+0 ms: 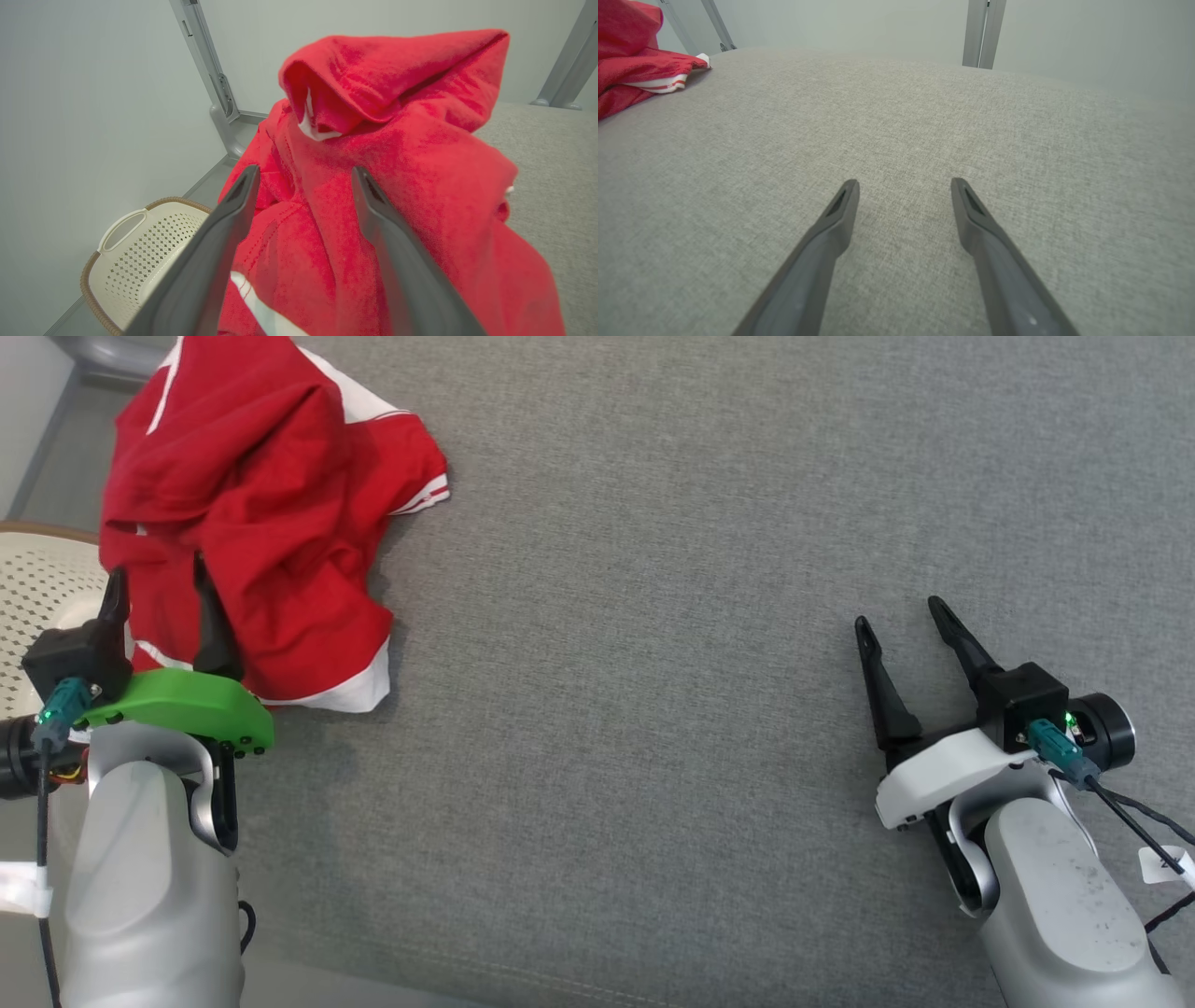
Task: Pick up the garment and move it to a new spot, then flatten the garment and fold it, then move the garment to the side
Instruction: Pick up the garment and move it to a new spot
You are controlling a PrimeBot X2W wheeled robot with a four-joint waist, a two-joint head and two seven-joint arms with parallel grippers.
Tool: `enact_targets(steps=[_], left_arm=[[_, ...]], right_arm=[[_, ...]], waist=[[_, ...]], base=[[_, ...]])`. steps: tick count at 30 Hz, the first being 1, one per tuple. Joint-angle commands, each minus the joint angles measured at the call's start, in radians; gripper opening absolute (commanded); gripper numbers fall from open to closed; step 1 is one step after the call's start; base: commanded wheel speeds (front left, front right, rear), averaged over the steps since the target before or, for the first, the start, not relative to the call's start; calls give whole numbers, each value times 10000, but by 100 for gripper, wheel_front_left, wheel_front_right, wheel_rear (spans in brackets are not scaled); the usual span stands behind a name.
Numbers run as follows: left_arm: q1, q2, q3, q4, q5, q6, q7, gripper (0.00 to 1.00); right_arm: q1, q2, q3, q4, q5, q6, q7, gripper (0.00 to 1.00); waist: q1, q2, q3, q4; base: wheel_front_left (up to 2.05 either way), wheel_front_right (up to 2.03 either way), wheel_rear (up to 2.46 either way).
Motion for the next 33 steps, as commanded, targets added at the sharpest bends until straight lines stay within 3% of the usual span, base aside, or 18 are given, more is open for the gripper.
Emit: enact_targets(steps=[1, 9, 16, 17, 19, 33], left_arm=[[-302, 129, 29, 249, -34, -79, -6, 100], [-1006, 423, 64, 1935, -256, -339, -3, 100], [-1253, 402, 85, 2501, -250, -384, 2, 100], [-1262, 386, 96, 2516, -239, -381, 3, 80], [-1258, 356, 87, 2510, -203, -384, 2, 0], [-609, 287, -109, 540, 214, -337, -6, 0]], right_arm=[[-70, -78, -6, 45, 11, 1, -27, 100], [-201, -18, -143, 47, -55, -6, -6, 100], [-150, -60, -220, 128, -78, -9, -3, 100], [-142, -69, -241, 149, -89, -9, 0, 100], [-131, -49, -276, 187, -116, -9, 5, 100], [225, 430, -357, 388, 42, -6, -6, 100]], waist=[[0, 0, 404, -418], [0, 0, 694, -805], [0, 0, 860, -912], [0, 0, 863, -910], [0, 0, 848, -904], [0, 0, -309, -957]], base=[[0, 0, 0], [0, 0, 0], [0, 0, 0], [0, 0, 0], [0, 0, 0], [0, 0, 0]])
